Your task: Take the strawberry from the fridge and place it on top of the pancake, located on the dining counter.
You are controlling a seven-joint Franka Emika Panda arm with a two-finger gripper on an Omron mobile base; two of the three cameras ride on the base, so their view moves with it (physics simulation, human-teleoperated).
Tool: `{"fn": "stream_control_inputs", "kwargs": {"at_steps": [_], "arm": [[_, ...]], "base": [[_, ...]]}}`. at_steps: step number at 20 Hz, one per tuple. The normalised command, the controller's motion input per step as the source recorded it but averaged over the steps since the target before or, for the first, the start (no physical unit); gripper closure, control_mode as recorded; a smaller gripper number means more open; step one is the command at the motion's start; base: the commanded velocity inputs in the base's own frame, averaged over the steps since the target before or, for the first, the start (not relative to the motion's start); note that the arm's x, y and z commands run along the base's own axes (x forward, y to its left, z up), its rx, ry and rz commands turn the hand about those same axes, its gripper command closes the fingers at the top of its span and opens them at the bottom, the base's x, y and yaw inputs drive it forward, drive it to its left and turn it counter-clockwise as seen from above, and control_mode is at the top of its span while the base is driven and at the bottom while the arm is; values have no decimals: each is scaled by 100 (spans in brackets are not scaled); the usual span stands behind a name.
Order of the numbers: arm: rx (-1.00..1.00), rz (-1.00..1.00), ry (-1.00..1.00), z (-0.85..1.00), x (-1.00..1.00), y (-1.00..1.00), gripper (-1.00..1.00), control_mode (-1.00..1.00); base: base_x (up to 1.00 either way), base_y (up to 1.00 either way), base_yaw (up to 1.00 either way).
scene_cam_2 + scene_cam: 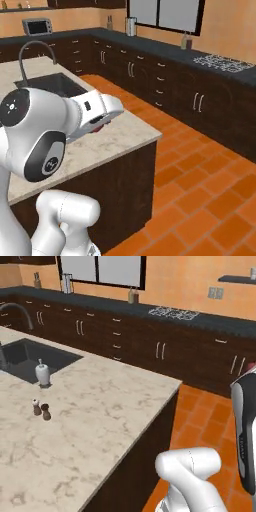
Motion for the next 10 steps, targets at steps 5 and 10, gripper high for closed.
{"fn": "stream_control_inputs", "kwargs": {"at_steps": [5, 10], "arm": [[0, 0, 0, 0, 0, 0, 100, 100], [0, 0, 0, 0, 0, 0, 100, 100]], "base": [[-60, 43, 74], [-52, 80, 62]]}}
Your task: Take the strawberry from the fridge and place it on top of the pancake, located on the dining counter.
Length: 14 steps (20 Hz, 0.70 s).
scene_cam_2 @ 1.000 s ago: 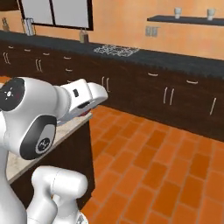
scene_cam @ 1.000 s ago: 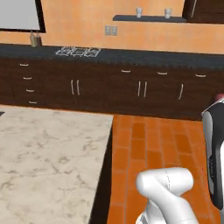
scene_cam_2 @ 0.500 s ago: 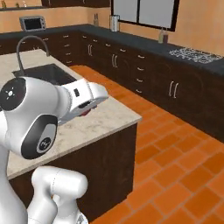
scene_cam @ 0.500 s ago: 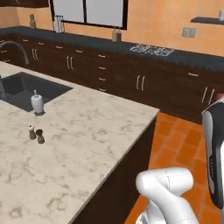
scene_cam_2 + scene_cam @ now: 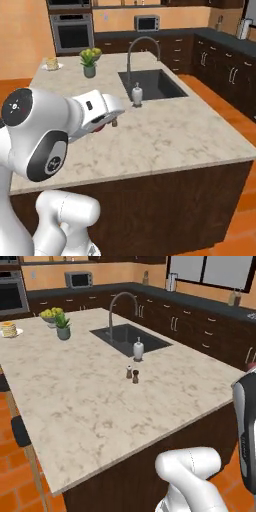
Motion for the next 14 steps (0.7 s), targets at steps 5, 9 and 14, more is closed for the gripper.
{"fn": "stream_control_inputs", "kwargs": {"at_steps": [5, 9, 14], "arm": [[0, 0, 0, 0, 0, 0, 100, 100], [0, 0, 0, 0, 0, 0, 100, 100], [0, 0, 0, 0, 0, 0, 100, 100]], "base": [[-17, 96, 46], [-23, 100, 45], [-11, 100, 41]]}}
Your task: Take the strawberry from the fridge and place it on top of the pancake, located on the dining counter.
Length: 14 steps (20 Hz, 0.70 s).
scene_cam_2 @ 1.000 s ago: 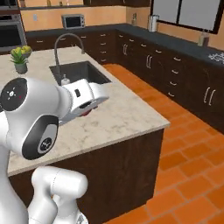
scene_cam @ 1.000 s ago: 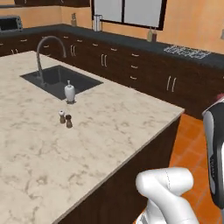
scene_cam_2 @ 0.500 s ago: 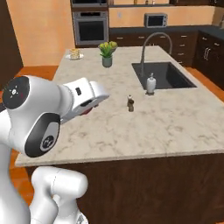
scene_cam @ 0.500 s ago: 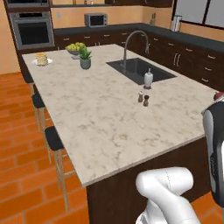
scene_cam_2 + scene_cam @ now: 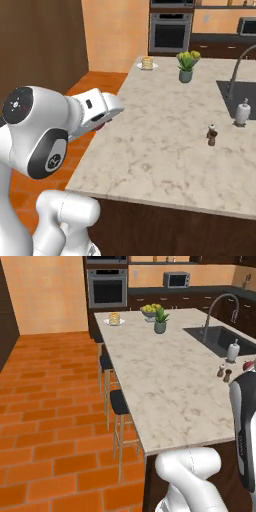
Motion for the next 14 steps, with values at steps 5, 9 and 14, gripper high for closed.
{"fn": "stream_control_inputs", "kwargs": {"at_steps": [5, 9, 14], "arm": [[0, 0, 0, 0, 0, 0, 100, 100], [0, 0, 0, 0, 0, 0, 100, 100], [0, 0, 0, 0, 0, 0, 100, 100]], "base": [[-7, 96, 44], [0, 96, 53], [-5, 94, 67]]}}
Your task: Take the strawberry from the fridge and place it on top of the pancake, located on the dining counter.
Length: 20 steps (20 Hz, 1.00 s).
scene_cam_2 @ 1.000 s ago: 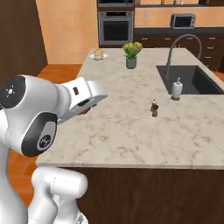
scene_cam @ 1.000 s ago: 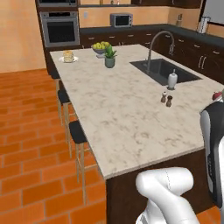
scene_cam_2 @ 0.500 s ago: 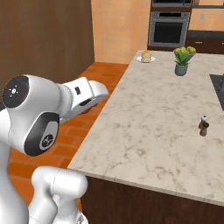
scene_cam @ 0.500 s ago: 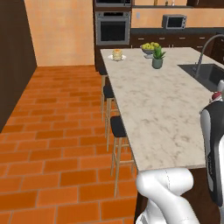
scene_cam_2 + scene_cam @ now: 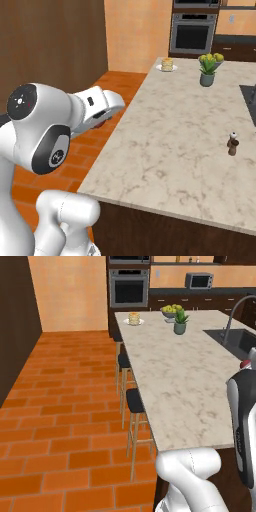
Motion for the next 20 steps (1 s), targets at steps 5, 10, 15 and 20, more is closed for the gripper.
{"fn": "stream_control_inputs", "kwargs": {"at_steps": [5, 10, 15, 20], "arm": [[0, 0, 0, 0, 0, 0, 100, 100], [0, 0, 0, 0, 0, 0, 100, 100], [0, 0, 0, 0, 0, 0, 100, 100], [0, 0, 0, 0, 0, 0, 100, 100]], "base": [[-38, 32, 80], [-72, -41, 2], [-100, -93, -5], [-72, -90, -19]]}}
